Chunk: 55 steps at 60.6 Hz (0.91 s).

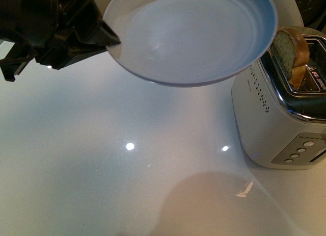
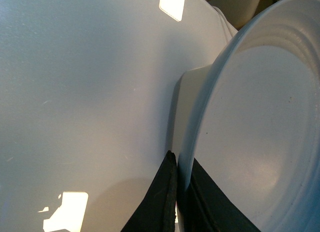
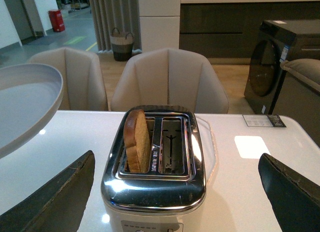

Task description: Left arm holds plate, right arm toasts bread

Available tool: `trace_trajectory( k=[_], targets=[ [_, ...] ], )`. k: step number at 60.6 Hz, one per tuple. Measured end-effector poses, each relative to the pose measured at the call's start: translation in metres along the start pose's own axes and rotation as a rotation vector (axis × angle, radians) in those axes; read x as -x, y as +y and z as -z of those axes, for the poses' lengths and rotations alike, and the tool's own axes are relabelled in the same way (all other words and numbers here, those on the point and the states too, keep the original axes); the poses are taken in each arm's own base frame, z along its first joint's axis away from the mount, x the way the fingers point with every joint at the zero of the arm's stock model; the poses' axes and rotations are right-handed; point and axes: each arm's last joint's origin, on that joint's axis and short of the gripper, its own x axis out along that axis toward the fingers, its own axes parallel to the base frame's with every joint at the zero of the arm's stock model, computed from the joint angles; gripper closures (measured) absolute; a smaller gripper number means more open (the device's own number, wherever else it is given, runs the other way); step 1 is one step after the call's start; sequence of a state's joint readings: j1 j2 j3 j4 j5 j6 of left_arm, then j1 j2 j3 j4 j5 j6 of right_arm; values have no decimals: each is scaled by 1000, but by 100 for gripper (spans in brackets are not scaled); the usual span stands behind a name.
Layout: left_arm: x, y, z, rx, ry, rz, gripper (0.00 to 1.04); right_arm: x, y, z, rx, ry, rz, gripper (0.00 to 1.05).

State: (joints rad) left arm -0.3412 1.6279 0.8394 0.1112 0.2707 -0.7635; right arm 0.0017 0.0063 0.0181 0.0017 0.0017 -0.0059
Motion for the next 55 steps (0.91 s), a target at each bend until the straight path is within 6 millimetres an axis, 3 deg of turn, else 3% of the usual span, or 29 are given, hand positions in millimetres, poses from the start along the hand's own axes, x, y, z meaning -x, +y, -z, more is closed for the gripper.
trace_trajectory(
  k=[8,15,21,27,39,55],
  targets=[
    [-4,38,-18,17,-17,-36,102,0,0,0,0,0,0,9],
    [-13,91,-29,36,-25,-83,102,0,0,0,0,0,0,9],
    [-25,143,-27,54,-12,-149,102,0,0,0,0,0,0,9],
    [-34,180,-20,74,7,-206,102,0,0,0,0,0,0,9],
    [-53,218,2,66,84,-265,102,0,0,0,0,0,0,9],
    [-76,238,7,49,101,-269,102,0,0,0,0,-1,0,9]
  ],
)
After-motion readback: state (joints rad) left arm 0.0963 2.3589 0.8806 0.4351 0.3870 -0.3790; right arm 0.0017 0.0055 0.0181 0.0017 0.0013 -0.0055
